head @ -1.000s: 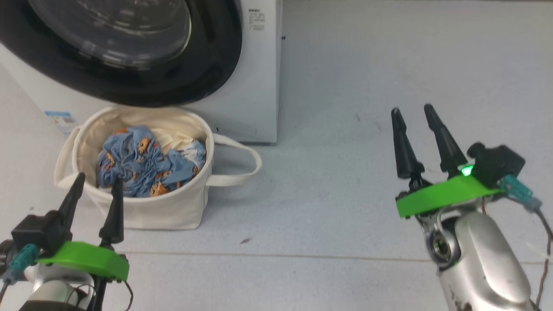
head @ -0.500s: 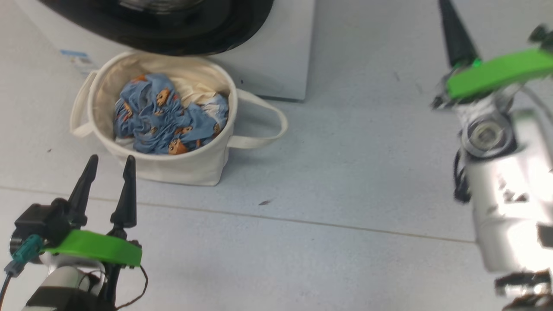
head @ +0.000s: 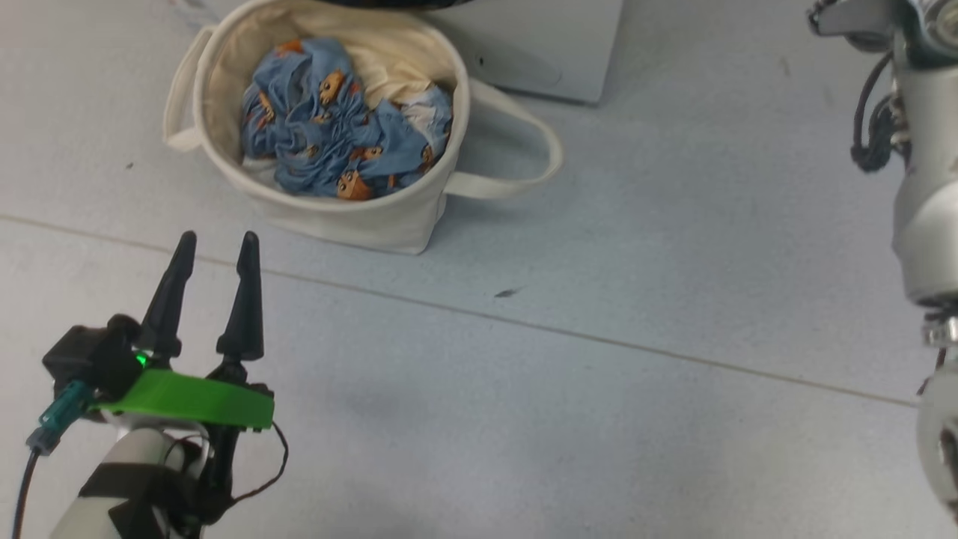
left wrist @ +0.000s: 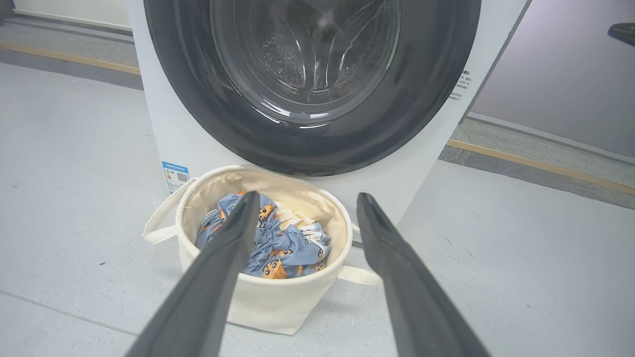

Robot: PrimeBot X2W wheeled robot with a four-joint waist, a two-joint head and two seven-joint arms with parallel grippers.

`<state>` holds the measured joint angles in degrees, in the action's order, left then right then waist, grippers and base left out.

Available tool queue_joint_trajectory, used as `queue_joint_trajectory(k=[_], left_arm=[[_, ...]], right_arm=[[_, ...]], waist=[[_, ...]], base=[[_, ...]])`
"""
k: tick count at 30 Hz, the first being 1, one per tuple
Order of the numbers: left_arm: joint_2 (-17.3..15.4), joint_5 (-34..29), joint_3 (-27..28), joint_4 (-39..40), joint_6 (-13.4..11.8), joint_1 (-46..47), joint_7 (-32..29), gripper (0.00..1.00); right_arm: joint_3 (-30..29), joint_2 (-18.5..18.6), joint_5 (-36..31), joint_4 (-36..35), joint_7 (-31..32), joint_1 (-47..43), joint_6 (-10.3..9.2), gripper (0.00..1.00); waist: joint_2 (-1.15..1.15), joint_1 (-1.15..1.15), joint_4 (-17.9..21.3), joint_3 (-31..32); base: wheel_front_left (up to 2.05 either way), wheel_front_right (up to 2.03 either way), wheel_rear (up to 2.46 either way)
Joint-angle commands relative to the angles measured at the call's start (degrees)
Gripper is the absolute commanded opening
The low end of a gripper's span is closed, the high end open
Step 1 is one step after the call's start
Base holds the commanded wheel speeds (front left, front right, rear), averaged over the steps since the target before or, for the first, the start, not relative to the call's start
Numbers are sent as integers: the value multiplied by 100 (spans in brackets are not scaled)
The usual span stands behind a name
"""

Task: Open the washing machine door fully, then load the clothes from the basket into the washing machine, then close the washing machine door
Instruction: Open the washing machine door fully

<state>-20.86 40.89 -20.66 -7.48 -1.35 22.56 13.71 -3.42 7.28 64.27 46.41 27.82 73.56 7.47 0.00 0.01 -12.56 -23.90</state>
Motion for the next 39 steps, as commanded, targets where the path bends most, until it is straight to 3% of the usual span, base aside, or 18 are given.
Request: queue_joint_trajectory(k=[1, 8, 20, 32, 39], left_arm=[[-146, 18, 236, 90, 53, 168, 75, 100], [205, -8, 386, -27, 344, 305, 122, 100], [893, -354, 743, -201, 790, 506, 128, 100], [1210, -476, 717, -264, 880, 601, 129, 100], [1212, -436, 638, -233, 882, 619, 129, 100]], right_arm=[[-6, -131, 58, -46, 118, 393, 2, 0], [-37, -222, -113, 1152, 483, 1592, 2, 0], [80, -254, -504, 1932, 0, 2793, 2, 0], [141, -170, -575, 2129, -387, 3267, 2, 0], [315, -278, -494, 2174, 81, 3204, 2, 0]], waist=[[0, -1, -161, -216], [0, -1, -480, -714], [0, -1, -993, -1326], [0, -1, -1267, -1575], [0, -1, -1300, -1545]], base=[[0, 0, 0], [0, 0, 0], [0, 0, 0], [0, 0, 0], [0, 0, 0]])
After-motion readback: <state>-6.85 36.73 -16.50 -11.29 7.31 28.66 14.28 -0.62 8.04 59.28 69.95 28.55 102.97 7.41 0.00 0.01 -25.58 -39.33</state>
